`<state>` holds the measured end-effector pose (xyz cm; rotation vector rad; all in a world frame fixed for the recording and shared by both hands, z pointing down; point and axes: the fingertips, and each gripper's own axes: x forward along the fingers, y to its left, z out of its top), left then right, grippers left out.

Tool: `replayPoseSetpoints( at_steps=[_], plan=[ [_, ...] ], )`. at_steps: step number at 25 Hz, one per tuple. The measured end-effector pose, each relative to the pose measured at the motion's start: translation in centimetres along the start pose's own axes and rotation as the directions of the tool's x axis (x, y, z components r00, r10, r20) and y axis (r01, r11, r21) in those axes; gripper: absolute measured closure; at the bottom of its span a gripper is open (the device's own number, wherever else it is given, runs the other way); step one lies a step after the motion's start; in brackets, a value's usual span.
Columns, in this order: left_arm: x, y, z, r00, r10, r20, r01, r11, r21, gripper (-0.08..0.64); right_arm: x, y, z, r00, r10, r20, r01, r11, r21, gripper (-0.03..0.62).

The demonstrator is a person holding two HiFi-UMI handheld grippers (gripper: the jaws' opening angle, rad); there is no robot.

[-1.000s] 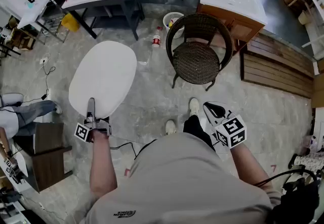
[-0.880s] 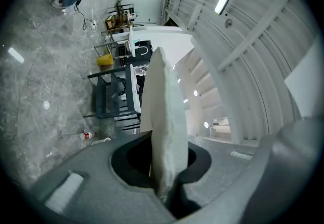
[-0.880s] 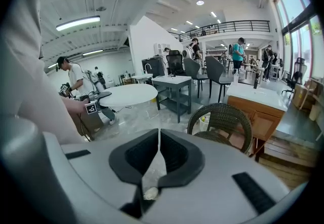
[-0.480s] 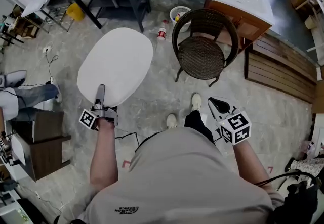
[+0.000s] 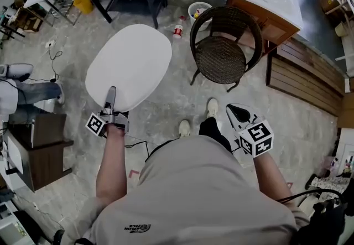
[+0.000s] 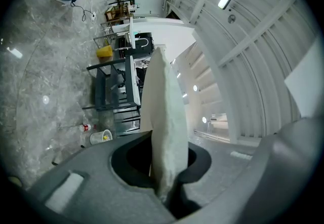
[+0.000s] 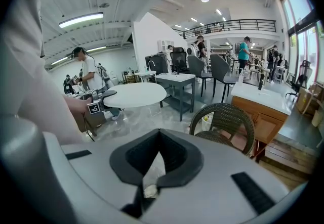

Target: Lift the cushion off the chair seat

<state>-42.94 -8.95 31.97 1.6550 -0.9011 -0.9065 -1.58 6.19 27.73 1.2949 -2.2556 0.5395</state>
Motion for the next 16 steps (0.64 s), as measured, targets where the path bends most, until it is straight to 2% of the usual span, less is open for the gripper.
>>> replayPoseSetpoints(
  at_steps=[16],
  plan=[
    [0.4, 0.0, -1.4, 0.998, -0.035, -0.054, 0.034, 0.999, -0.014, 0.506, -0.1, 0.2, -0.5, 1.0, 0.0, -0.013, 0.0, 1.0, -0.003, 0.58]
  ],
)
